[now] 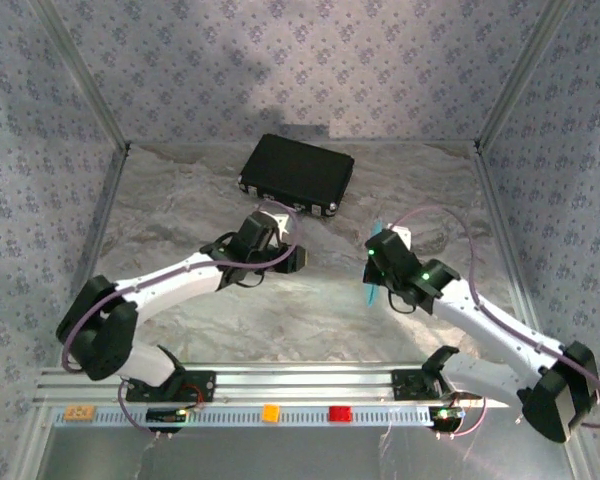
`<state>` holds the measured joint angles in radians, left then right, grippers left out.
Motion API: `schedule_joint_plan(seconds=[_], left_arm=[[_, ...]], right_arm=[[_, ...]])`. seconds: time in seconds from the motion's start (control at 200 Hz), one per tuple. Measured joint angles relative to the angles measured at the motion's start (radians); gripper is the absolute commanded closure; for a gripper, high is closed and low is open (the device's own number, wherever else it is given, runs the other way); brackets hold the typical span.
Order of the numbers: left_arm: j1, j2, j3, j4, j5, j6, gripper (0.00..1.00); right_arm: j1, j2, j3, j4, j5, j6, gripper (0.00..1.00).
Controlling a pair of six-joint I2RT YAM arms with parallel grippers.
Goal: Fold a paper plane with a square sheet of paper (pick it up from the middle)
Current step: Turn over the paper at the center of the table.
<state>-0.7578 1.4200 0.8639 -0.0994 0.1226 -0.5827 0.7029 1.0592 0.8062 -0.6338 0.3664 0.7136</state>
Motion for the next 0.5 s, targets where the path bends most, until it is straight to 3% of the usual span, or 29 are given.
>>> schedule_joint_plan(seconds=[0.245,0.5], left_arm=[[0.071,-0.184,-0.098,-0.035,-0.165,-0.056,0.47],[0.179,-0.362,-0.196,-0.087,-0.288,-0.127,0.49]], right_arm=[[0.18,0.296,0.216,-0.24,0.33,0.043,0.94],[0.264,0.583,0.336,-0.261,0.374,0.037,0.94]])
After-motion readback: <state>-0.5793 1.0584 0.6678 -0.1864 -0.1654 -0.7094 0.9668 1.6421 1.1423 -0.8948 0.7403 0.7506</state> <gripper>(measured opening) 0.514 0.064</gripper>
